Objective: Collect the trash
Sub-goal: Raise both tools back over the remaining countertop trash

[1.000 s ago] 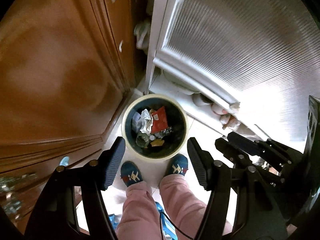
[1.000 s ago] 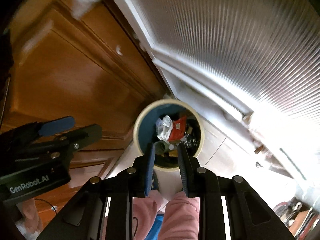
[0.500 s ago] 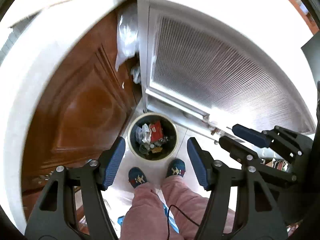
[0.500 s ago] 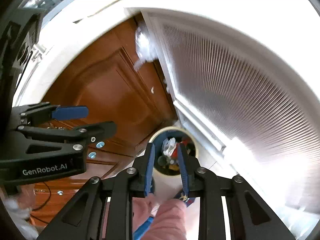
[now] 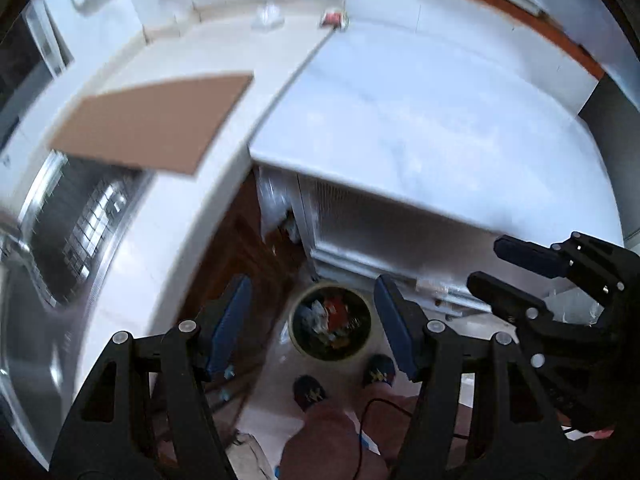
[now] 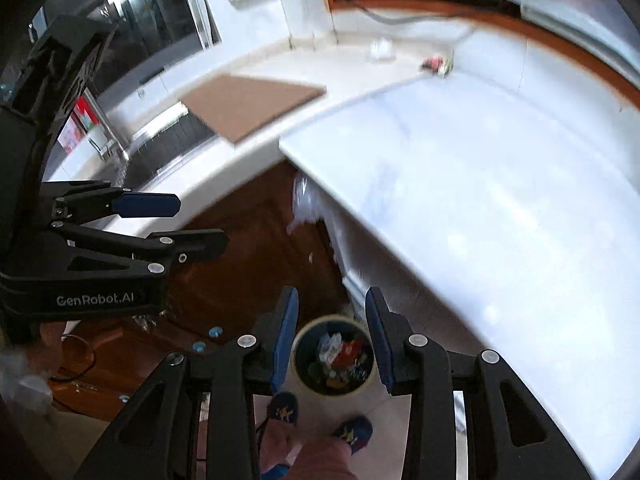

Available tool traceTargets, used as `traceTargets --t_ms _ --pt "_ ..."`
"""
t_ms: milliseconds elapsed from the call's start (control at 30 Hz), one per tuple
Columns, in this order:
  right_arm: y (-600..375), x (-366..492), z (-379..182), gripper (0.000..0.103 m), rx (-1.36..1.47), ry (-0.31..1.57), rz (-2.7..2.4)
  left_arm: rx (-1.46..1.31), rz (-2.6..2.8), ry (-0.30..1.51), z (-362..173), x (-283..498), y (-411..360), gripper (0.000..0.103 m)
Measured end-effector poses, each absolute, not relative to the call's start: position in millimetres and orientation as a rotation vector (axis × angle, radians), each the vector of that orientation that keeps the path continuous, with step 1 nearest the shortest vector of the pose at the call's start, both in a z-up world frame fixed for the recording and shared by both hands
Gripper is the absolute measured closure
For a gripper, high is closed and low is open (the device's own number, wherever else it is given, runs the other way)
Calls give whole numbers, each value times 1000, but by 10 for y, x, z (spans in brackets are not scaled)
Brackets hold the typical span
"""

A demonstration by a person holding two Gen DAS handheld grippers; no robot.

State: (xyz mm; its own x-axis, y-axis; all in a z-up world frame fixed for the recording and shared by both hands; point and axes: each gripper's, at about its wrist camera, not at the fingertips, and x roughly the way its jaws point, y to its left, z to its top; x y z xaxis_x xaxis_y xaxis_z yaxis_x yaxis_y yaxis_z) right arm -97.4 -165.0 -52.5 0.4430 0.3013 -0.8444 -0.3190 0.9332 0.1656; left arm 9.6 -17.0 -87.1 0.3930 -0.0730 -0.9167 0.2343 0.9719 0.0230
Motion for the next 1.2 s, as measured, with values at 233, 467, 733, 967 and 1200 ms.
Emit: traceTargets --t_ms 233,467,733,967,1200 --pt "-1951 -832 232 66 8 923 423 165 -185 1074 -186 345 -298 42" --pt "-2251 -590 834 59 -1 828 436 178 -189 1046 444 675 -432 42" --pt "-2638 14 1348 59 12 783 374 199 -195 1025 1192 1357 -631 42" --pt "-2869 724 1740 51 30 716 301 232 -191 1009 1334 2243 -743 42" --pt "-2715 1704 1665 50 -3 730 198 170 -215 1034 958 3296 -594 42"
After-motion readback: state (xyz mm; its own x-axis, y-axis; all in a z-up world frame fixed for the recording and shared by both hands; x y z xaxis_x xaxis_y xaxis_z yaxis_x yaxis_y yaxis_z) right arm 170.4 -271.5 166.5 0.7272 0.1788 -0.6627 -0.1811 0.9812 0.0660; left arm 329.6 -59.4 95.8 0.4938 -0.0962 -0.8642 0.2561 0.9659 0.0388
